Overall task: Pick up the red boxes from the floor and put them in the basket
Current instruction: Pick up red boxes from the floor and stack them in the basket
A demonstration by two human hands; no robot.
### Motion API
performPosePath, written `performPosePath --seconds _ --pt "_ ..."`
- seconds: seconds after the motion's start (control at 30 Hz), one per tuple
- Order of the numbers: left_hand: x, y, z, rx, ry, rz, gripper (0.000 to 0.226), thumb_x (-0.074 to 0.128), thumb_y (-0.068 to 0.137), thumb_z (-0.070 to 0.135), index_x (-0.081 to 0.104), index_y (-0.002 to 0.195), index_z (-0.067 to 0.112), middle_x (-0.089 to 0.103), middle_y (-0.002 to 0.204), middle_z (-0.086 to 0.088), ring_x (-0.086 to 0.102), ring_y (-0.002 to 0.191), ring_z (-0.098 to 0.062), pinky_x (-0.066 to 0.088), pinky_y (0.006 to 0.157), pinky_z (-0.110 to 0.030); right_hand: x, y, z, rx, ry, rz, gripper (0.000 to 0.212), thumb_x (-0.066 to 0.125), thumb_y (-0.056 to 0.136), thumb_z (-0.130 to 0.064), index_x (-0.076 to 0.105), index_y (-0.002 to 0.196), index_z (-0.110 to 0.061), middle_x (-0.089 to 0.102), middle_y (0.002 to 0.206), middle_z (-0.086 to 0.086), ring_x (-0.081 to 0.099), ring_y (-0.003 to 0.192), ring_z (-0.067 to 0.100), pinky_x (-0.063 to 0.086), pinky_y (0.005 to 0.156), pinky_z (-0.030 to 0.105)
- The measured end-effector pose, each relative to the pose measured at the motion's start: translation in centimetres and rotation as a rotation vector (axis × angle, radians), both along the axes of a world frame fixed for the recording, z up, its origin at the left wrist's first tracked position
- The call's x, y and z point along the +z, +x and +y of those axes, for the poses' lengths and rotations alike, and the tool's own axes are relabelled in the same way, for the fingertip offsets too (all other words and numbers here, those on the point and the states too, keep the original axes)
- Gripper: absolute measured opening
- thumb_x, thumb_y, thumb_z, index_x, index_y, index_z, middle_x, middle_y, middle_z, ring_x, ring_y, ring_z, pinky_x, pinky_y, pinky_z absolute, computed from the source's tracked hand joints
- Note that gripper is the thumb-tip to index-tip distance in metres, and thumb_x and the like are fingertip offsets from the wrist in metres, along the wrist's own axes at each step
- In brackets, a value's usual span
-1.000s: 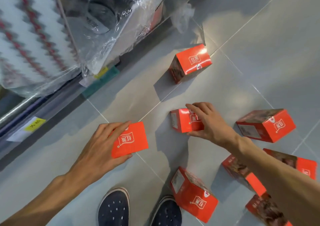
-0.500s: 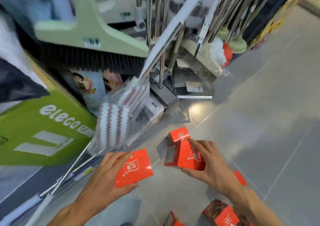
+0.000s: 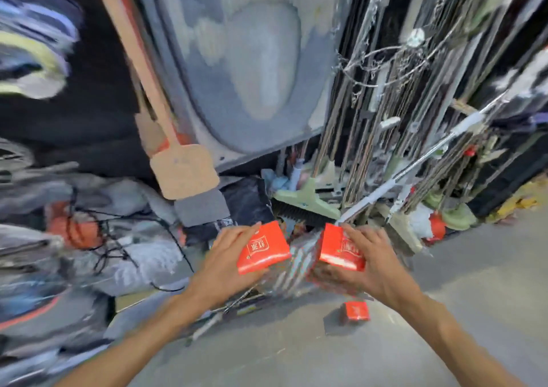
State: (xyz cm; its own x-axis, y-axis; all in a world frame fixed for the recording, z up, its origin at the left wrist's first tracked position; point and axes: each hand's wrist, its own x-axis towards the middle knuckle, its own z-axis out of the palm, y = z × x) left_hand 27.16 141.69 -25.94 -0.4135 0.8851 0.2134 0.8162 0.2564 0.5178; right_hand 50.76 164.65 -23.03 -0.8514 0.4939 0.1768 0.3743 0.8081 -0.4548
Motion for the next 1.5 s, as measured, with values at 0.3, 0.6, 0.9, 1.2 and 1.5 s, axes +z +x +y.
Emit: performPosePath --seconds 0.3,0.6,0.9,1.2,1.5 --pt "12.5 1.1 -28.3 0.530 0.050 0.130 0.086 0.060 0.077 0.070 0.040 0.147 0.023 0.048 0.127 0.002 0.041 0.116 -0.015 0.034 0.104 -0.031 11.6 -13.5 -20.1 0.477 0.068 0.050 0.100 0.041 0.068 -0.092 0.049 0.139 -0.022 0.048 0.110 -0.009 0.037 0.101 0.015 0.036 0.097 0.031" --pt "17.4 5.2 -61.8 1.057 -0.022 0.263 0.091 0.045 0.081 0.083 0.033 0.151 0.025 0.046 0.128 0.008 0.039 0.113 -0.013 0.042 0.097 -0.031 16.9 -25.3 -51.4 1.000 0.134 0.069 0.090 0.048 0.069 -0.090 0.045 0.139 -0.033 0.047 0.115 -0.017 0.039 0.111 0.011 0.039 0.097 0.033" --pt "19.6 8.8 -90.5 1.449 -0.091 0.214 0.092 0.049 0.076 0.080 0.039 0.147 0.024 0.050 0.133 0.000 0.043 0.121 -0.021 0.044 0.099 -0.043 19.6 -33.3 -84.9 1.325 0.123 0.112 0.092 0.048 0.069 -0.091 0.046 0.140 -0.033 0.051 0.116 -0.010 0.040 0.108 0.014 0.041 0.096 0.036" --pt "20.3 6.6 -112.9 1.721 -0.099 0.185 0.099 0.039 0.074 0.089 0.042 0.145 0.021 0.051 0.126 -0.001 0.044 0.119 -0.020 0.045 0.096 -0.046 20.1 -40.7 -113.4 1.558 0.103 0.109 0.097 0.043 0.065 -0.094 0.046 0.140 -0.033 0.055 0.121 -0.006 0.043 0.114 0.015 0.041 0.095 0.036" --pt "21.7 -1.6 -134.5 1.868 -0.139 0.167 0.088 0.047 0.081 0.080 0.036 0.148 0.025 0.049 0.128 0.005 0.042 0.120 -0.014 0.043 0.097 -0.037 21.0 -52.0 -138.9 1.716 0.087 0.160 0.088 0.048 0.072 -0.088 0.041 0.142 -0.034 0.050 0.121 -0.013 0.040 0.115 0.010 0.042 0.097 0.034"
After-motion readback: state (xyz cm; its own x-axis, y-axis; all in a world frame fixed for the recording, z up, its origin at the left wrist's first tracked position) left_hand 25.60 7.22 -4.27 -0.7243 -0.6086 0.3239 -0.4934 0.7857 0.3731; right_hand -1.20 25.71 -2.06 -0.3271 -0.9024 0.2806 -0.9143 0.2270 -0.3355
